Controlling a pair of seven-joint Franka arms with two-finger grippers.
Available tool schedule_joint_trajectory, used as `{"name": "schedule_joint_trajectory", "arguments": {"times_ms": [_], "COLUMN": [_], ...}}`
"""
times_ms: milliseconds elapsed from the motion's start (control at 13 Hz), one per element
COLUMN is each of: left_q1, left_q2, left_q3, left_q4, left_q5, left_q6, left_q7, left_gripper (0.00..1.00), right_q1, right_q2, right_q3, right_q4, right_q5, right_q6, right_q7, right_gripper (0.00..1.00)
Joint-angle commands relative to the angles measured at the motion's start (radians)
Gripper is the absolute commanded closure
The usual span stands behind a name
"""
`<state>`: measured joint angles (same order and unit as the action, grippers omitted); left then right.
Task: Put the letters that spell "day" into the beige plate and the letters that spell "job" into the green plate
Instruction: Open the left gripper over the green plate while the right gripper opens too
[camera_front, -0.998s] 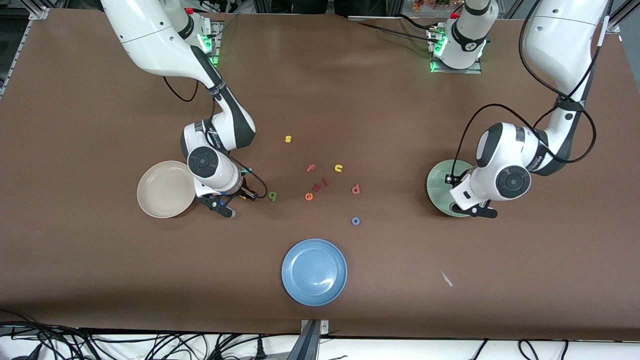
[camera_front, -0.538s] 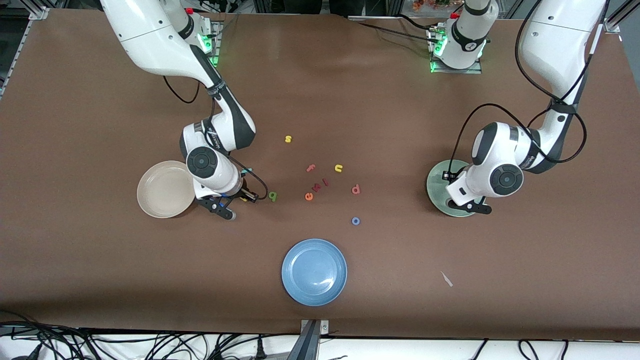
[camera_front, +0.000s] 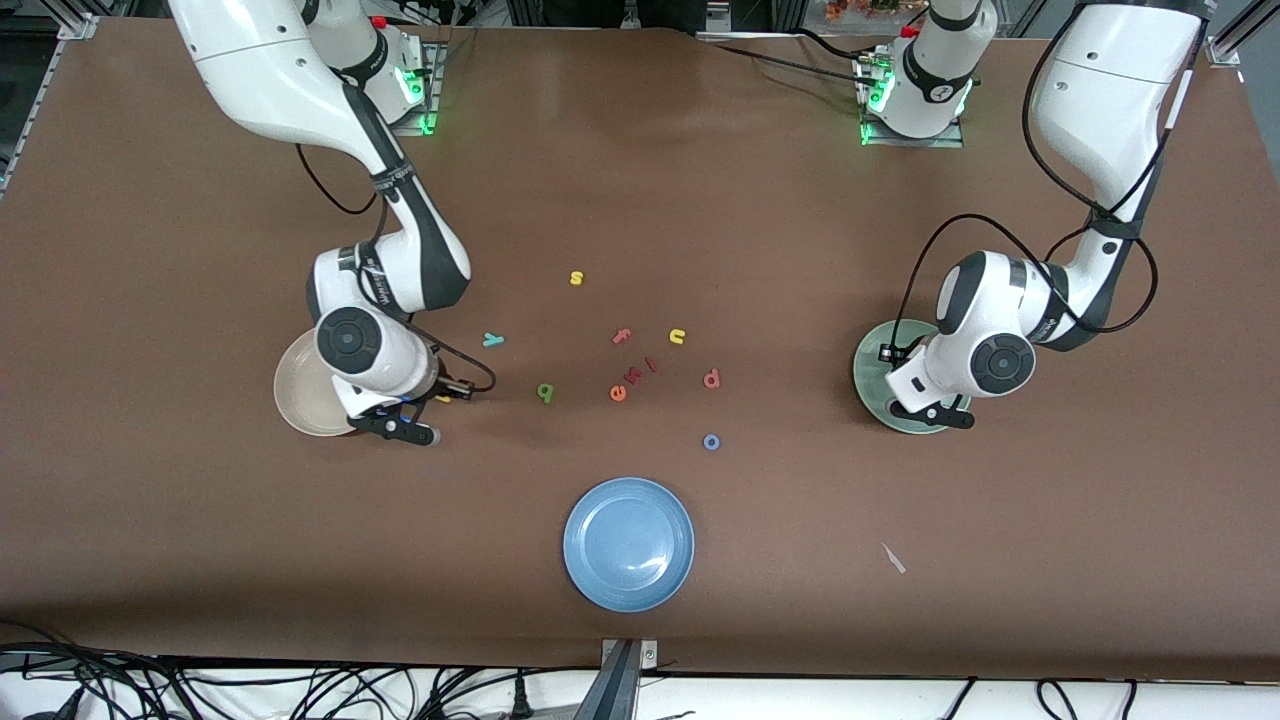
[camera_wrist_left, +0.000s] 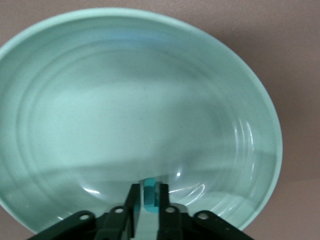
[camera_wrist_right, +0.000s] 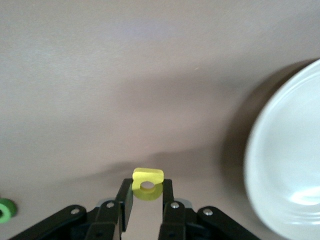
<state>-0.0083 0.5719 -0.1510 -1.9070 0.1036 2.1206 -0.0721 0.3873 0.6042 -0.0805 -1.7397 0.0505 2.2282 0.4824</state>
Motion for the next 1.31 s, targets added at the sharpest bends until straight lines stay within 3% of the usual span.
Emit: {"name": "schedule_joint_trajectory", "arguments": {"times_ms": [0,230,538,845,998,1075,1229], "left_q1": [0.007,-0.01,-0.016,-0.096,-0.159,-0.176,-0.187], "left_q2": [-0.02,-0.056,-0.083,-0.058,-0.04,-0.02,0.023], "left_q3": [-0.007,-0.019,-0.159,-0.217,-0.217,-0.219,-0.219], "left_q4": [0.006,0.043,0.136,0.198,0.218,0.238,0.27], "left_q5": [0.027,0.025,0.022,0.004,0.002,0.001,0.001], "left_q6": [-0.011,-0.108,-0.184,-0.183,-0.176,-0.157,-0.096], "left_q7": [-0.021,-0.021,-0.103,-0.286,-0.406,-0.416,-0.463], "left_gripper": [0.0,0.0,0.0,0.0,0.0,0.0,0.0], "right_q1": [0.001,0.001,0.001,-0.019,-0.033,-0.033,-0.031], "right_q2": [-0.07,-0.136,-0.181,-0.178,-0.172,-0.173,-0.188], "right_q3": [-0.027,-0.091,-0.18,-0.208,-0.209,-0.209,-0.202], "right_q4": [-0.084,-0.179,-0.238,-0.29,-0.291,-0.288,-0.272], "right_q5": [-0.009,-0.001,0.008,0.09,0.101,0.101,0.109], "right_q6": [0.013,0.065,0.071,0.155,0.156,0.148,0.096], "right_q7": [-0.121,-0.304,-0.542,-0.75,-0.778,-0.771,-0.737], "right_gripper": [0.83,0.83,0.83,0.78,0.34,0.0,0.0]}}
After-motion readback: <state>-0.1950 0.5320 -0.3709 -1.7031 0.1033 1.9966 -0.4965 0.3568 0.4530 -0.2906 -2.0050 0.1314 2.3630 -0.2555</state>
